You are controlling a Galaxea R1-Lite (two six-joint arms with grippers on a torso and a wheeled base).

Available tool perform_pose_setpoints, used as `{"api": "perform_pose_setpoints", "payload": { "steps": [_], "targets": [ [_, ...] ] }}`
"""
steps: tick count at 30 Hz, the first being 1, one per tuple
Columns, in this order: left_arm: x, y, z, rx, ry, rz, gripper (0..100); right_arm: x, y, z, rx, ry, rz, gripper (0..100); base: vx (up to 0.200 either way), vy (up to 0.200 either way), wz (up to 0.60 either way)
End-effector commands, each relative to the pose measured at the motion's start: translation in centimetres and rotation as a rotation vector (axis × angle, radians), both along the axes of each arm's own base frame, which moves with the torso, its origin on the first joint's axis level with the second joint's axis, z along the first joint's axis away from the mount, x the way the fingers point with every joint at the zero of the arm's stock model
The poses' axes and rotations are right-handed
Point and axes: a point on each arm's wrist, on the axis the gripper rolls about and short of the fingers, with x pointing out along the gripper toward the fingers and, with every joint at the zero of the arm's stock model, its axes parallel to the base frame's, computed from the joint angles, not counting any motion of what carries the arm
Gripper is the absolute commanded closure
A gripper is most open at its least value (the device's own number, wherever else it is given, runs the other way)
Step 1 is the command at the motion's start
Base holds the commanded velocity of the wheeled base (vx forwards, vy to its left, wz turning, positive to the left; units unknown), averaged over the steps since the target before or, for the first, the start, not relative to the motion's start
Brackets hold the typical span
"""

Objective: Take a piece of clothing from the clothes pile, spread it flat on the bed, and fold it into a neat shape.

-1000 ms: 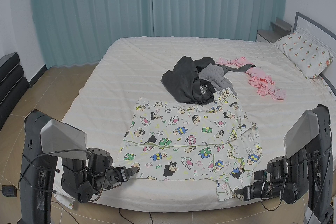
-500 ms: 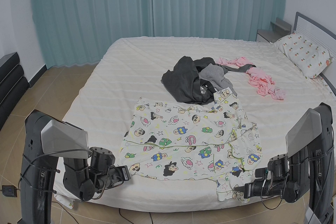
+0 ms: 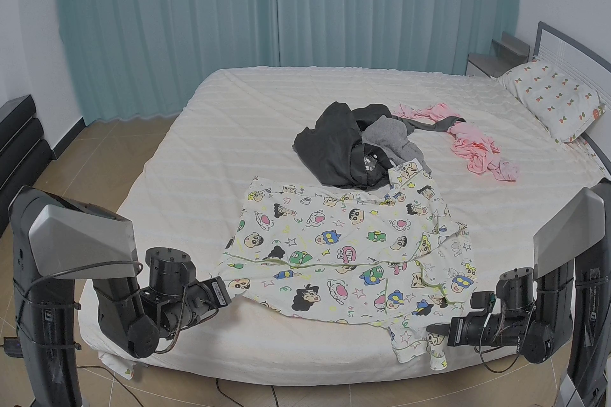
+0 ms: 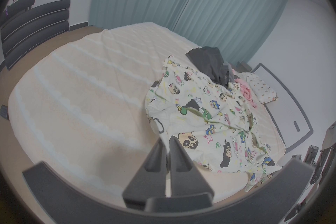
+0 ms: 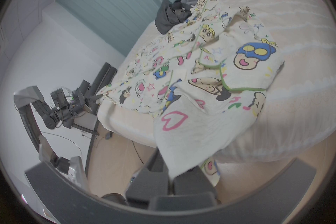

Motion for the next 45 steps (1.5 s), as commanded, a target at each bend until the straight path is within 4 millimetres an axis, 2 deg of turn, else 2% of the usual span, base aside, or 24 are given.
{"api": "perform_pose_setpoints", "payload": {
  "steps": [1,6,22,36,45],
  "targets": [
    [-0.1,0.1,2.5,-0.028,-0.071,0.003,100,0.5,0.1,2.3,0.049,-0.092,-0.007,100,0.0,0.0,0.0],
    [-0.2,0.0,4.3,-0.049,-0.127,0.006,100,0.7,0.1,3.2,0.069,-0.123,-0.014,100,0.0,0.0,0.0],
    [-1.2,-0.3,6.5,-0.06,-0.188,0.056,100,-0.1,0.0,6.6,0.131,-0.22,-0.002,100,0.0,0.0,0.0],
    [-4.9,0.4,6.9,-0.069,-0.129,0.046,100,-2.1,-0.9,7.6,0.146,-0.212,0.008,100,0.0,0.0,0.0],
    [-7.1,0.7,5.6,-0.028,-0.043,0.028,100,-2.1,-1.7,7.8,0.152,-0.214,-0.021,100,0.0,0.0,0.0]
  ]
}}
